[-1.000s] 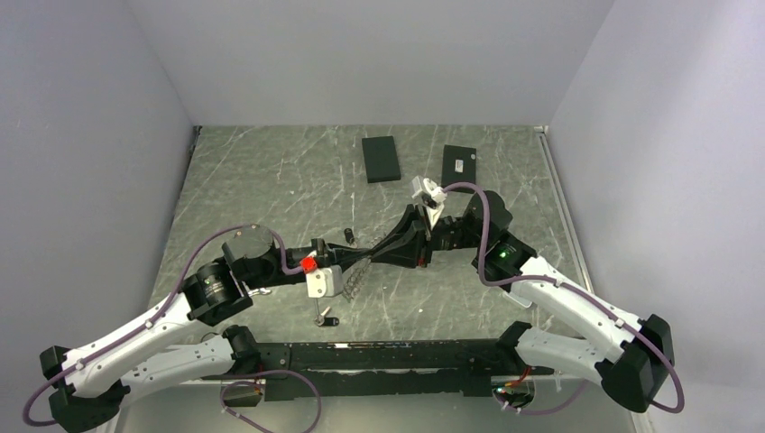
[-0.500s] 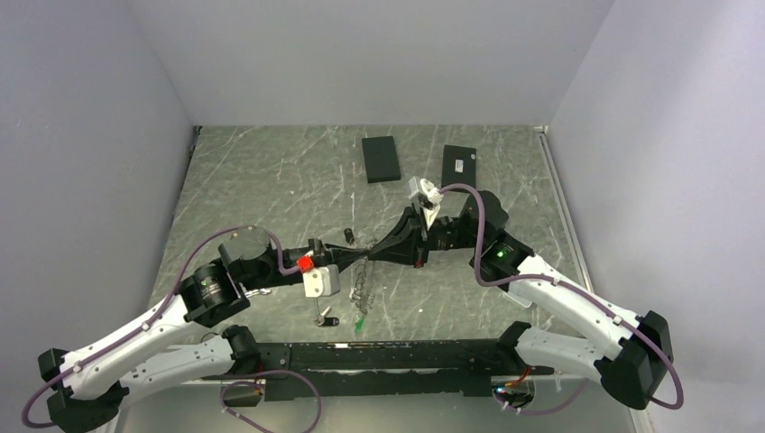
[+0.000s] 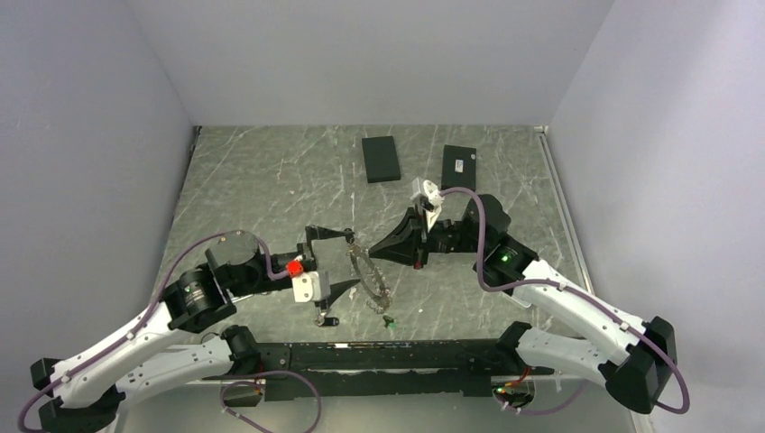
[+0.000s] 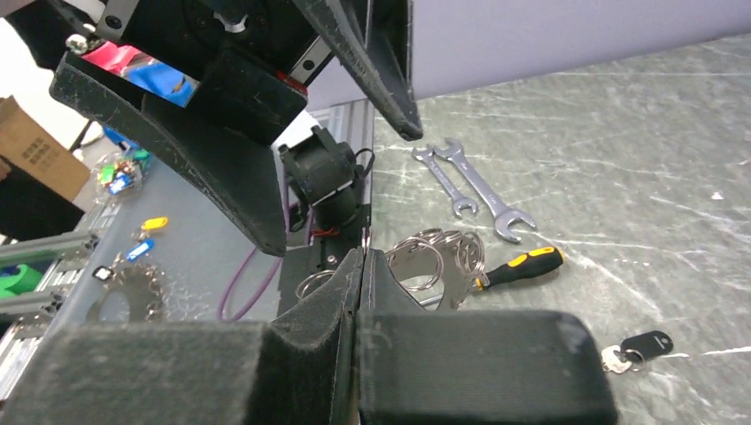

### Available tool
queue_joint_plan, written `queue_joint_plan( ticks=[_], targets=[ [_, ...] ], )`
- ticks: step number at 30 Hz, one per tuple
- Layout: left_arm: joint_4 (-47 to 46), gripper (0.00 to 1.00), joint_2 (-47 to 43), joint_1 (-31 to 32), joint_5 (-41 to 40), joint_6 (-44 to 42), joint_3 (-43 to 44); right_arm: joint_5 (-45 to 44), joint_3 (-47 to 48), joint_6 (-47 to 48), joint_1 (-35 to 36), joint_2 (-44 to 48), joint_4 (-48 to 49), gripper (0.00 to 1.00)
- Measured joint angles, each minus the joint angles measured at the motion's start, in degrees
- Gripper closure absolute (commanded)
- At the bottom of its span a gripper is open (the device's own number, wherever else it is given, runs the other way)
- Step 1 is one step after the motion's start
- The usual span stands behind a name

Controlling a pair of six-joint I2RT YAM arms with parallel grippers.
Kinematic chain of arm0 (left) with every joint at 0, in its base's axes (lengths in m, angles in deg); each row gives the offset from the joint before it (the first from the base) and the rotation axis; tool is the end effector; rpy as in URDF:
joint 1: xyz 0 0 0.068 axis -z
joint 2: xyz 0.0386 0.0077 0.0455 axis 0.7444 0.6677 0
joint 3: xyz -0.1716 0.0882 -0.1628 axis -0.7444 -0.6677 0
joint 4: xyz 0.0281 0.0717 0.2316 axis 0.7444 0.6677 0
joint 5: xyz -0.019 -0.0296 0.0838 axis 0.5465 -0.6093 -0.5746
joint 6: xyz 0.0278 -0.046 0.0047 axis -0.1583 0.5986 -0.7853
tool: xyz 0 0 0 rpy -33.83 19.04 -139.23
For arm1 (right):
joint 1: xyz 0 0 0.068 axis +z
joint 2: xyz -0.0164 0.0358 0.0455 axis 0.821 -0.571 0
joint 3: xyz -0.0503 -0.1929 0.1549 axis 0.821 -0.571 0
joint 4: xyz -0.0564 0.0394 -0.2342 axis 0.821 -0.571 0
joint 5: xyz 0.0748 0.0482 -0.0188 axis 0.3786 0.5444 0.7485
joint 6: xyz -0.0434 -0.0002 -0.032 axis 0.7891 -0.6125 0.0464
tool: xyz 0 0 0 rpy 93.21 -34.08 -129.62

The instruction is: Put the keys on the keyring

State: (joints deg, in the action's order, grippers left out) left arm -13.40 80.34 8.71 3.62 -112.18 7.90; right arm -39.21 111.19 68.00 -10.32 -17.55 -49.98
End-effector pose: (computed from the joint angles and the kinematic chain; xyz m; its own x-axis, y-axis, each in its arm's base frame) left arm 0.0701 -0.1296 0.3590 0.4839 0.1725 -0.8579 0.8452 0.1621 0.5093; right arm 0.1380 0.1739 0.3363 -0.2274 0.0181 -0.9736 -0.9734 -0.0340 0.2267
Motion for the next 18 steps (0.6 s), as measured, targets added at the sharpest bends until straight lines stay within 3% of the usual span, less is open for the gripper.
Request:
queue_joint_plan(
  ticks=[10, 18],
  targets=[
    [13.9, 0.30, -0.9, 0.0, 1.9, 0.1, 4.9, -4.9, -0.9, 0.8, 0.0, 4.0, 0.0, 1.00],
    [11.3, 0.41, -3.7, 0.0, -2.4, 6.5, -1.5, -5.1, -6.2, -1.6, -0.2, 9.3, 5.9, 1.00]
  ],
)
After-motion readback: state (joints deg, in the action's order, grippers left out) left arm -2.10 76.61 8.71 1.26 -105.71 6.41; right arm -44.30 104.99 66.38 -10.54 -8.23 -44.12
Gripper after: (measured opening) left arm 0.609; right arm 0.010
